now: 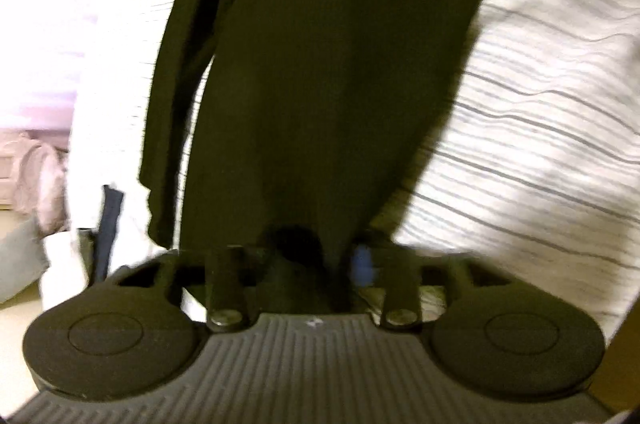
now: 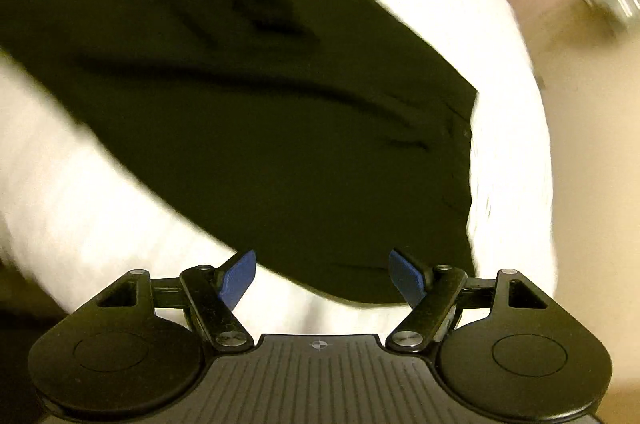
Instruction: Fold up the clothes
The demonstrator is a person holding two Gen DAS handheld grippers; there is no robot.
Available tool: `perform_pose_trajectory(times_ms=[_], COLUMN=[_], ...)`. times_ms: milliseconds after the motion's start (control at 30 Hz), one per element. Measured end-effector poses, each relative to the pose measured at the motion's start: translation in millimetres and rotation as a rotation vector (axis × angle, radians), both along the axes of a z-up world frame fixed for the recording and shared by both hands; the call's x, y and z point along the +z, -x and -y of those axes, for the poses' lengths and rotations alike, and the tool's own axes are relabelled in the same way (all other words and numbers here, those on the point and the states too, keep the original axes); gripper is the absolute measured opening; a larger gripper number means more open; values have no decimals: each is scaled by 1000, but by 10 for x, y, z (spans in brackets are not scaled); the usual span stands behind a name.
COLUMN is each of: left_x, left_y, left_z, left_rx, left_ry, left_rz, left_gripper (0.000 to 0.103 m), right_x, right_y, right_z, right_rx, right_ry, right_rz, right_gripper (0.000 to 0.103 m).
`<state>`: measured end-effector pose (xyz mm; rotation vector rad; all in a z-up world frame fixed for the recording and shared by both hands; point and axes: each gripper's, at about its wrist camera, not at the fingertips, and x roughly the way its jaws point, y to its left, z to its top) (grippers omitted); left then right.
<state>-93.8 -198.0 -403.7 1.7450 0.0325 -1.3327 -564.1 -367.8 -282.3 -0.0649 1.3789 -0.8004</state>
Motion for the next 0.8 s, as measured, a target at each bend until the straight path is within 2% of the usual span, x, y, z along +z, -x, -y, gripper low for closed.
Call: perform_pose_trajectory(times_ms=[100, 233, 300, 367, 400, 433, 467, 533, 633, 800], left_x=[-77, -100, -115, -126, -126, -101, -44, 70, 419, 1047], left_y=[-4, 99, 142, 139, 131, 139, 129, 109, 157, 200], left_z=[72, 62, 61, 96, 124, 139, 157, 193, 136, 35], left_rx=[56, 65, 79, 89, 95, 100, 106, 119, 108, 163], left_ry=[-2, -28, -41, -50, -53, -53, -55, -59, -51, -25], left_rz=[53, 126, 144, 159, 167, 171, 171, 172, 185, 192], left_gripper=[45, 45, 37, 23, 18, 11, 8, 5, 4, 4], right_x=[-327, -705, -876, -975, -990, -991, -951, -862, -677, -197], right_y=[288, 665, 811, 912, 942, 970, 992, 1030, 1079, 1148], right_z=[92, 159, 189, 212, 235, 261, 297, 346, 344, 330], right_rx=[181, 406, 506, 572, 584, 591, 584, 568, 522, 418], right_ry=[27, 80, 97, 110, 130, 149, 162, 151, 122, 93], right_rz=[-129, -279, -329, -341, -330, -312, -273, -207, -164, -86], right_gripper=[77, 77, 77, 77, 76, 66, 56, 20, 11, 7])
